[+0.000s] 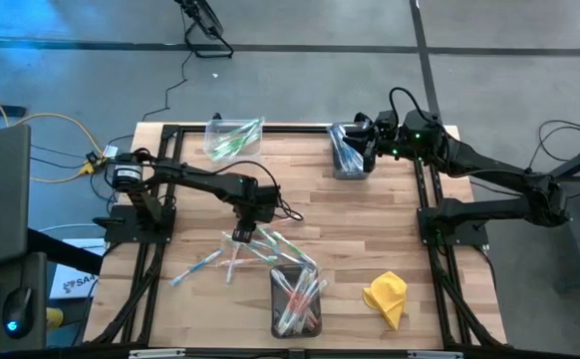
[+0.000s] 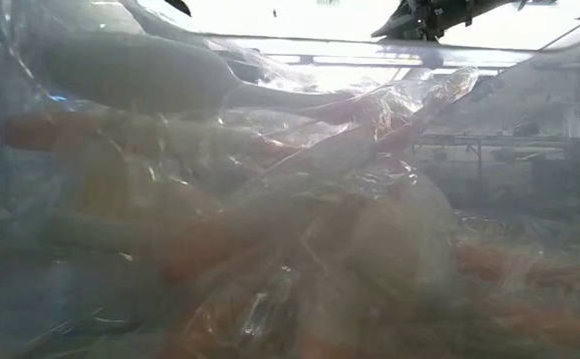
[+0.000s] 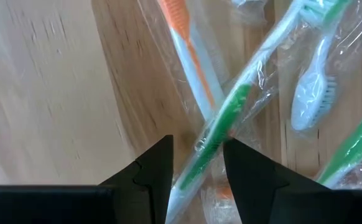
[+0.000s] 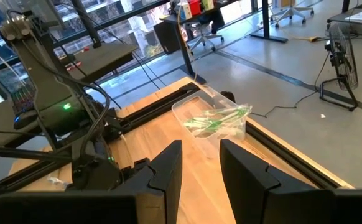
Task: Pick & Place Toothbrushes
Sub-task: Put the green toothbrush into the transparent bin
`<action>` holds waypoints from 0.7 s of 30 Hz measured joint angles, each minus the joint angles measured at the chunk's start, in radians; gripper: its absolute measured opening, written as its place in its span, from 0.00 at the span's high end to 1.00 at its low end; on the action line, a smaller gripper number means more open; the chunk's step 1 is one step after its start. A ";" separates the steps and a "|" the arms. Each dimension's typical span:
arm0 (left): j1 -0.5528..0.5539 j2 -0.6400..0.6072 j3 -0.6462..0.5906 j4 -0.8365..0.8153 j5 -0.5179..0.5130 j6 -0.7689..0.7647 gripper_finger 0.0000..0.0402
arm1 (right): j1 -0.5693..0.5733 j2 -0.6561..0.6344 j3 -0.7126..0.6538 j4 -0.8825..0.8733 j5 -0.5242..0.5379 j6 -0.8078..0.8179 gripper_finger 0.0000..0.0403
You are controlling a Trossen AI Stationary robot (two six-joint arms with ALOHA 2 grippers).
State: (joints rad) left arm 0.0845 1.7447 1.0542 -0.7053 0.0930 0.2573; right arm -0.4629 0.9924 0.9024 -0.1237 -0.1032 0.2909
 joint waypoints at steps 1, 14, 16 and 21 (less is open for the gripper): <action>0.000 0.000 0.000 -0.001 0.001 0.000 0.66 | 0.000 0.000 0.000 0.001 0.000 0.000 0.75; 0.000 0.000 0.000 -0.008 0.008 0.000 0.72 | 0.000 0.000 0.000 0.000 0.000 0.000 0.75; 0.000 0.001 0.000 -0.009 0.024 0.000 0.77 | 0.000 0.000 0.000 0.000 0.000 0.000 0.75; 0.000 0.001 0.000 -0.014 0.036 -0.001 0.91 | 0.000 0.000 0.000 0.000 0.000 0.000 0.75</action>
State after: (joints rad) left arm 0.0845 1.7458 1.0542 -0.7198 0.1287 0.2562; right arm -0.4629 0.9924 0.9024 -0.1234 -0.1032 0.2909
